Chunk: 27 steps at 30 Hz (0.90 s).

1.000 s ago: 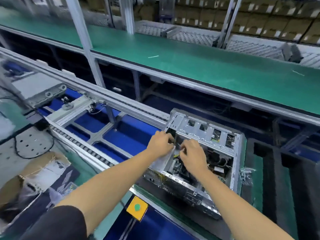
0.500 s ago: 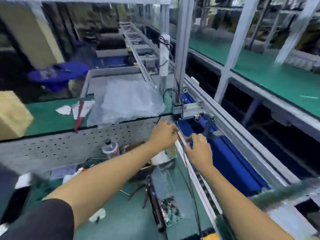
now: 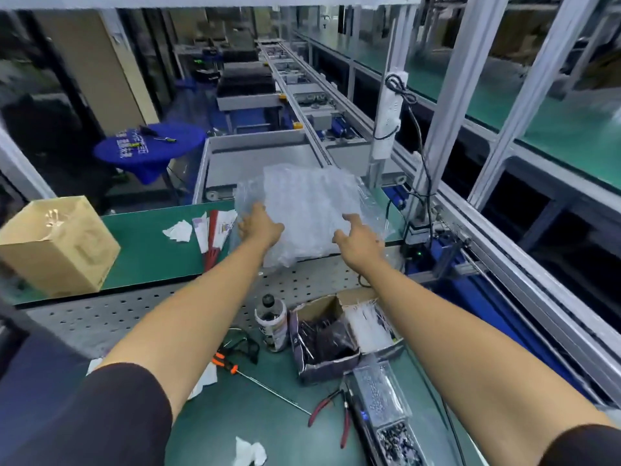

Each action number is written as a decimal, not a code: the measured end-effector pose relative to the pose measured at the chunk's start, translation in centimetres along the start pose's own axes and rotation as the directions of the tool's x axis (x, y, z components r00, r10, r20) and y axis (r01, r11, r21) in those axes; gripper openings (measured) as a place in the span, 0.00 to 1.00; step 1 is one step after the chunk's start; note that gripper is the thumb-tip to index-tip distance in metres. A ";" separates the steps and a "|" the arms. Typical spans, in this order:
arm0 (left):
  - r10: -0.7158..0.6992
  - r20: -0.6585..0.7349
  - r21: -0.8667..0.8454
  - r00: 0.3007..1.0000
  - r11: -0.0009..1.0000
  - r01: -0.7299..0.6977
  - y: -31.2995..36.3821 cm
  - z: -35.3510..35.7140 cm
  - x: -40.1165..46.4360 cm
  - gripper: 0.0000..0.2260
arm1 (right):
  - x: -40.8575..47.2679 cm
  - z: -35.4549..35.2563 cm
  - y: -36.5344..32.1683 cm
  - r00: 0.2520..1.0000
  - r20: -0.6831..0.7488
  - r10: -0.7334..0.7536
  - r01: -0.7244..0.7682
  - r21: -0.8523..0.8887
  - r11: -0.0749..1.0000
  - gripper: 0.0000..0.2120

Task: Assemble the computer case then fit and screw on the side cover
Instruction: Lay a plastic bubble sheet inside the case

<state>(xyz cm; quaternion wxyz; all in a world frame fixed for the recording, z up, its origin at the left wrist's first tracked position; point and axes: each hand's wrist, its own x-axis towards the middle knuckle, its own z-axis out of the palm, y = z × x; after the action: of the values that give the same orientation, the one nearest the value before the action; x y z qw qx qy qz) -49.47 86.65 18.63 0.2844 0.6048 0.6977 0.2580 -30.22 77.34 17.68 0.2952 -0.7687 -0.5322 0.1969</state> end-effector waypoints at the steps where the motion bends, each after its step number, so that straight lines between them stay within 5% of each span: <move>1: 0.007 0.025 0.006 1.000 1.000 -0.007 -0.2 0.2 0.4 0.26 | 0.5 0.1 -0.1 1.000 0.010 0.015 -0.014 -0.040 0.999 0.24; 8: 0.015 0.164 -0.171 0.986 0.985 0.014 1.7 2.3 1.3 0.33 | 1.1 0.3 0.9 0.988 0.107 0.110 -0.105 -0.044 0.993 0.27; 11: 0.005 0.146 -0.269 0.989 0.963 0.034 3.0 2.8 1.4 0.08 | 0.8 0.2 1.4 0.992 0.090 0.093 -0.092 -0.005 0.996 0.28; 13: 0.013 0.162 -0.354 0.987 0.934 0.046 3.8 3.4 1.3 0.12 | 0.5 -0.1 1.8 0.995 0.071 0.074 -0.077 0.046 0.996 0.27; 17: -0.012 0.124 -0.581 0.992 0.810 0.082 6.1 5.2 -0.5 0.18 | 0.1 -1.4 2.5 0.997 -0.040 0.062 -0.048 0.297 0.954 0.21; 21: -0.078 0.087 -0.740 0.993 0.662 0.116 10.3 8.2 -5.9 0.17 | -0.5 -3.6 4.0 0.990 -0.104 0.095 -0.012 0.612 0.791 0.12; 27: 0.178 0.133 -0.841 0.975 0.540 0.016 16.9 14.3 -19.0 0.04 | -3.4 -11.4 10.1 0.954 -0.239 0.181 0.047 0.715 0.697 0.10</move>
<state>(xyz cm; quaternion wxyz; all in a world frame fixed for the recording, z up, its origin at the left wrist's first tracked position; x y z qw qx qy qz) -25.48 70.35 22.08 0.5956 0.4501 0.4279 0.5095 -17.27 68.73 19.47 0.6371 -0.6334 -0.3360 0.2831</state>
